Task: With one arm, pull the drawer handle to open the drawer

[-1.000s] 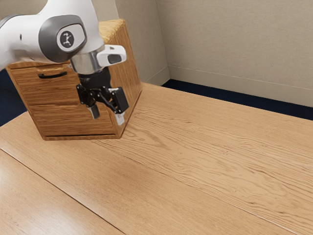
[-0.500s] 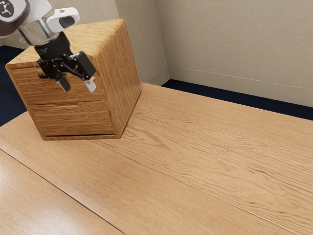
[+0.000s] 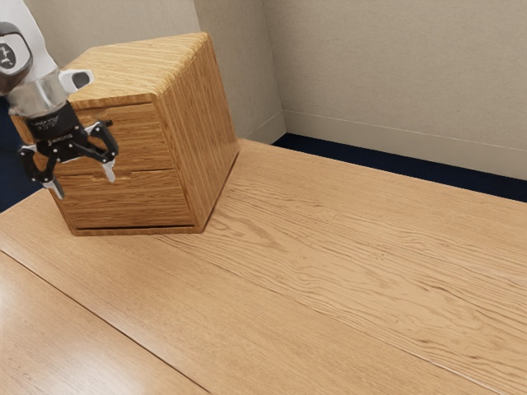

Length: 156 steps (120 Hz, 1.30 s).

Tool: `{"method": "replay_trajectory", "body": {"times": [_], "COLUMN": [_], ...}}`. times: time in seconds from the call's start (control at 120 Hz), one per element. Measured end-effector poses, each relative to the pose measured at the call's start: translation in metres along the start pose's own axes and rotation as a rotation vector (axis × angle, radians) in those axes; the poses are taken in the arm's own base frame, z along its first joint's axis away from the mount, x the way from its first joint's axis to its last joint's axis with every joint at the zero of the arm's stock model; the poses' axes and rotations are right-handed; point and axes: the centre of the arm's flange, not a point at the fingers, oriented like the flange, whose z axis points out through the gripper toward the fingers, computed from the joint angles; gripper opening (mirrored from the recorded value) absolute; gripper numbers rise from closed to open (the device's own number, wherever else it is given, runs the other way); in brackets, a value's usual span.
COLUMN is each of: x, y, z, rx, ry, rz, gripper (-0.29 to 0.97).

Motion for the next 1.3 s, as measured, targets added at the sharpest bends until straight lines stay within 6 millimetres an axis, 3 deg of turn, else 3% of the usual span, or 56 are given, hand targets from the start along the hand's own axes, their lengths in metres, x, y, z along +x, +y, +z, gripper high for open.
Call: {"method": "replay_trajectory", "body": {"times": [0.092,0.333,0.55,0.875,1.3], "x": [0.006,0.017,0.026,0.035,0.046], "y": [0.013,0.01,-0.009,-0.022,-0.029], "z": [0.012,0.016,0.014,0.002,-0.017], "rx": [0.011,0.006,-0.005,-0.033,-0.133], "ry": [0.004,0.029,0.039,0.103,0.2], "rz": [-0.143,-0.467,-0.689,-0.89,-1.025], "gripper": [0.68,0.68,0.68,0.68,0.68]}}
